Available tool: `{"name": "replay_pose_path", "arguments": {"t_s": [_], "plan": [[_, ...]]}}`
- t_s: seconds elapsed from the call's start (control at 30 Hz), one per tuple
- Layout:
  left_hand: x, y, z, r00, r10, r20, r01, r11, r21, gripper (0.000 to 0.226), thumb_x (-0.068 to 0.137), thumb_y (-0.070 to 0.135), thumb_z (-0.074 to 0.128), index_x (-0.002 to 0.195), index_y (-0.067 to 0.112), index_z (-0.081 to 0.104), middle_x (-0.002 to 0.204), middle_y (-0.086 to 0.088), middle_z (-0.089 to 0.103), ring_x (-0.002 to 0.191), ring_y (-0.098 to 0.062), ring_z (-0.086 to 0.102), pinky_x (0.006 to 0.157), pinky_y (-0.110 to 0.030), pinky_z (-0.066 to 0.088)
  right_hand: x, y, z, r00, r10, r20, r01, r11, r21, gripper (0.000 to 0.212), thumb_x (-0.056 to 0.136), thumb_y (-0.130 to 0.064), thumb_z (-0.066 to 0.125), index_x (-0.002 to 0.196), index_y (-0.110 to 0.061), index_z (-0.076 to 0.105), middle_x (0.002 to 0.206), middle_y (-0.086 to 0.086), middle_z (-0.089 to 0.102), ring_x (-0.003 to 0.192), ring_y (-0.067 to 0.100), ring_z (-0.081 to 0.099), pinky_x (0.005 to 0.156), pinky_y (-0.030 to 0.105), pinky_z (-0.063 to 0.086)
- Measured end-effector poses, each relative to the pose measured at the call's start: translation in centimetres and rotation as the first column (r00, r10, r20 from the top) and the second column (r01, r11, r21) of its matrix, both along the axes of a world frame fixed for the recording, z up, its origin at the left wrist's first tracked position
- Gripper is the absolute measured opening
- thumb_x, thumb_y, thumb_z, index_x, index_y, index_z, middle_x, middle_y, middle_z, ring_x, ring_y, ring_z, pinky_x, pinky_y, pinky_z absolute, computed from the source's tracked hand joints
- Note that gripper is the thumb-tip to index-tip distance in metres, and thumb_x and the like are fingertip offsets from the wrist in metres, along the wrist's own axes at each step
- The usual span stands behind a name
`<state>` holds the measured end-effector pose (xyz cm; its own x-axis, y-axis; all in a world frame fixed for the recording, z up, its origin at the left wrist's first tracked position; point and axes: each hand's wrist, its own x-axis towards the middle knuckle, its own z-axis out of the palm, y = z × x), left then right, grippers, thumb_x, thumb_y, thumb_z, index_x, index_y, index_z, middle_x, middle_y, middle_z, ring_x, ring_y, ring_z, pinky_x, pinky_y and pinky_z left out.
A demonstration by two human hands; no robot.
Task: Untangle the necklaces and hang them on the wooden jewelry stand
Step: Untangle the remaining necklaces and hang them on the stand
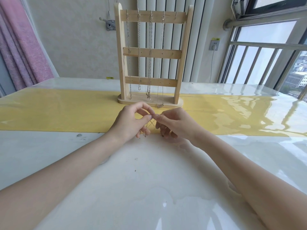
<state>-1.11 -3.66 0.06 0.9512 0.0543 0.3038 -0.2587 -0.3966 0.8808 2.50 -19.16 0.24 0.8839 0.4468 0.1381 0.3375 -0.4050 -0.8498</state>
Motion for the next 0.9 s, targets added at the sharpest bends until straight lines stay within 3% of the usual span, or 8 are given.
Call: {"name": "replay_pose_path", "arguments": {"t_s": [0.17, 0.4, 0.5, 0.67, 0.83, 0.9], "plan": [[0.12, 0.01, -0.12, 1.000, 0.019, 0.009, -0.019, 1.000, 0.011, 0.018, 0.090, 0.007, 0.058, 0.080, 0.020, 0.059, 0.075, 0.007, 0.056, 0.041, -0.010, 0.055, 0.037, -0.018, 0.034, -0.20, 0.21, 0.14, 1.000, 0.001, -0.027, -0.003, 0.999, -0.047, 0.037, 0.097, -0.032, 0.053, 0.072, -0.007, 0.063, 0.052, -0.002, 0.057, 0.049, 0.016, 0.054, 0.041, 0.017, 0.038], [0.33, 0.07, -0.39, 0.998, 0.031, 0.052, -0.030, 0.999, -0.010, 0.021, 0.090, 0.004, 0.058, 0.077, 0.020, 0.059, 0.071, 0.003, 0.058, 0.068, -0.011, 0.068, 0.051, -0.023, 0.048, -0.17, 0.23, 0.26, 0.994, -0.057, -0.094, 0.064, 0.995, 0.079, 0.053, 0.101, -0.039, 0.040, 0.066, -0.005, 0.061, 0.054, 0.009, 0.059, 0.048, 0.025, 0.054, 0.038, 0.019, 0.035], [0.33, -0.03, -0.33, 1.000, 0.005, 0.019, -0.004, 0.995, -0.096, 0.020, 0.090, 0.001, 0.056, 0.078, 0.016, 0.059, 0.074, 0.000, 0.057, 0.067, -0.009, 0.069, 0.058, -0.021, 0.053, -0.19, 0.31, 0.30, 0.991, -0.072, -0.111, 0.084, 0.991, 0.107, 0.059, 0.101, -0.044, 0.036, 0.065, -0.004, 0.062, 0.056, 0.012, 0.059, 0.046, 0.023, 0.054, 0.038, 0.018, 0.034], [0.27, -0.11, -0.29, 0.995, -0.054, -0.089, 0.014, 0.916, -0.401, 0.014, 0.092, -0.001, 0.054, 0.083, 0.010, 0.058, 0.075, -0.004, 0.057, 0.067, -0.007, 0.069, 0.063, -0.013, 0.052, -0.12, 0.33, 0.15, 0.992, -0.077, -0.103, 0.087, 0.992, 0.096, 0.057, 0.101, -0.041, 0.038, 0.063, -0.006, 0.062, 0.055, 0.010, 0.059, 0.046, 0.022, 0.054, 0.038, 0.019, 0.034], [0.31, -0.06, -0.29, 0.989, -0.032, -0.143, -0.021, 0.934, -0.356, 0.014, 0.091, 0.001, 0.056, 0.084, 0.012, 0.059, 0.075, -0.004, 0.058, 0.062, -0.005, 0.067, 0.059, -0.015, 0.053, -0.31, 0.45, 0.25, 0.993, -0.084, -0.083, 0.089, 0.995, 0.054, 0.057, 0.100, -0.044, 0.039, 0.061, -0.008, 0.062, 0.056, 0.008, 0.059, 0.046, 0.018, 0.053, 0.038, 0.017, 0.035], [0.35, -0.09, -0.22, 0.983, -0.052, -0.174, -0.025, 0.910, -0.414, 0.013, 0.091, 0.000, 0.056, 0.084, 0.010, 0.059, 0.075, -0.005, 0.058, 0.062, -0.007, 0.068, 0.060, -0.015, 0.054, -0.40, 0.41, 0.34, 0.993, -0.082, -0.086, 0.086, 0.995, 0.047, 0.057, 0.099, -0.045, 0.040, 0.062, -0.008, 0.061, 0.055, 0.007, 0.058, 0.045, 0.018, 0.053, 0.039, 0.016, 0.035]]}}
